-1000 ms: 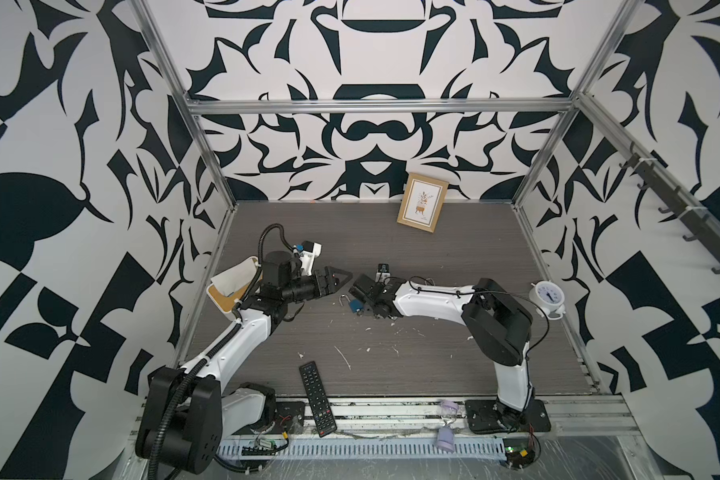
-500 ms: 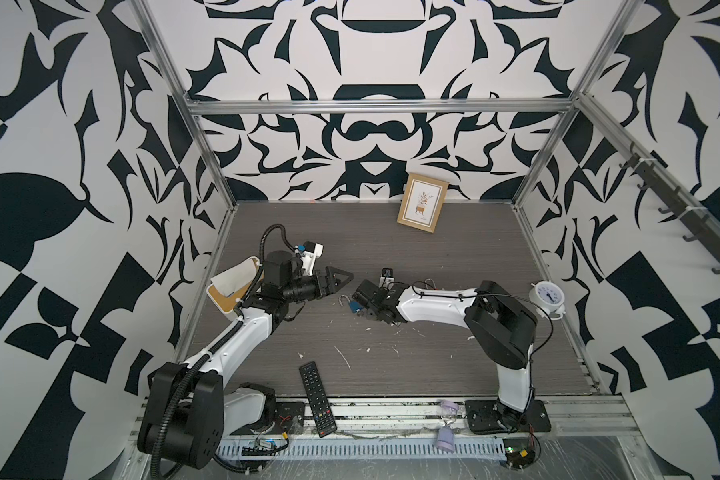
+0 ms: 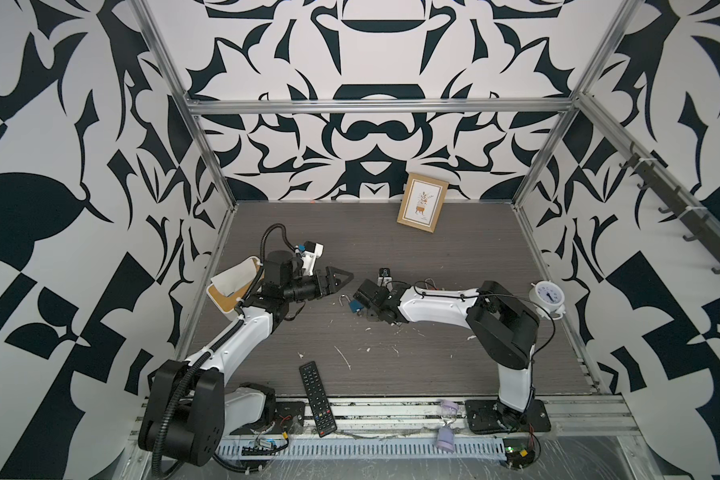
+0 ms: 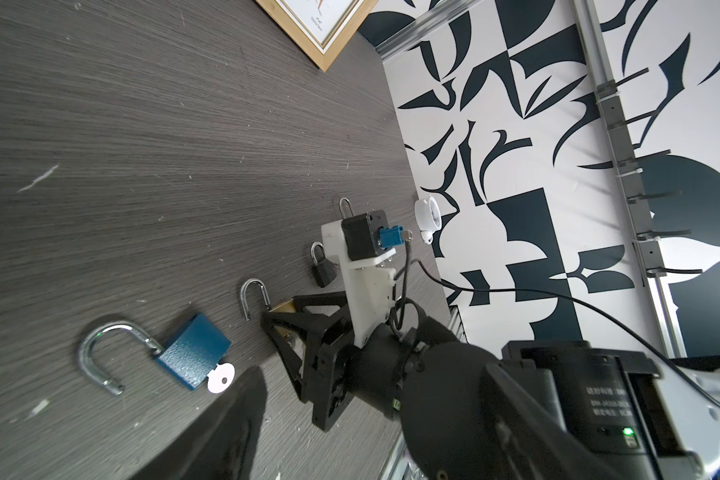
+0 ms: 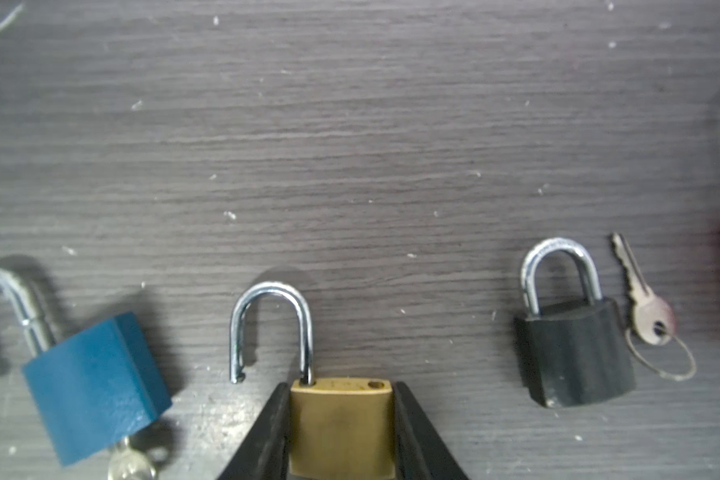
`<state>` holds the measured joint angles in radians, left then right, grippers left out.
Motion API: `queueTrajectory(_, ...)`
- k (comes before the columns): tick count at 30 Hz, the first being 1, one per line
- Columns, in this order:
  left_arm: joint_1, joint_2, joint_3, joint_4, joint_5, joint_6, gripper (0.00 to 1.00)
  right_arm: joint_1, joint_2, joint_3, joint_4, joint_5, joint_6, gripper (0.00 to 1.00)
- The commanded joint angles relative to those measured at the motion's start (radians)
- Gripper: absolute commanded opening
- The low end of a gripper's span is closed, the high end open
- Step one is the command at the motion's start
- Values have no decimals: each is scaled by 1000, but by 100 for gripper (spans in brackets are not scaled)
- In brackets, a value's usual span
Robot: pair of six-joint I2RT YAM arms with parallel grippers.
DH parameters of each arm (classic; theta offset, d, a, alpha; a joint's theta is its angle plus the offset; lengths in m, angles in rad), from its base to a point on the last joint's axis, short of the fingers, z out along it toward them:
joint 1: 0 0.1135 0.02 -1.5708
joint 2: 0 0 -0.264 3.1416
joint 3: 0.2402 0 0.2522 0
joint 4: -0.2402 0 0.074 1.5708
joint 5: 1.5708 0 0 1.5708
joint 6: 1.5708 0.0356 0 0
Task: Lock with the key
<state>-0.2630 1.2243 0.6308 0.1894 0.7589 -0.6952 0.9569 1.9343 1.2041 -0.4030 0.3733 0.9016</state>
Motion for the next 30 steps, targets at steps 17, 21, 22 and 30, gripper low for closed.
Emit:
queueTrajectory(17, -38, 164, 98, -51, 27, -20, 76, -92, -256, -104, 133, -266, -567, 0)
queueTrajectory(21, -82, 138, 100, -89, 6, 14, 76, -123, -329, -104, 141, -339, -667, 0)
queueTrajectory(22, -88, 135, 98, -88, 5, 17, 76, -128, -344, -97, 128, -347, -690, 0)
queueTrajectory(30, -130, 144, 97, -67, 39, 28, 70, -133, -422, -36, 52, -367, -770, 0)
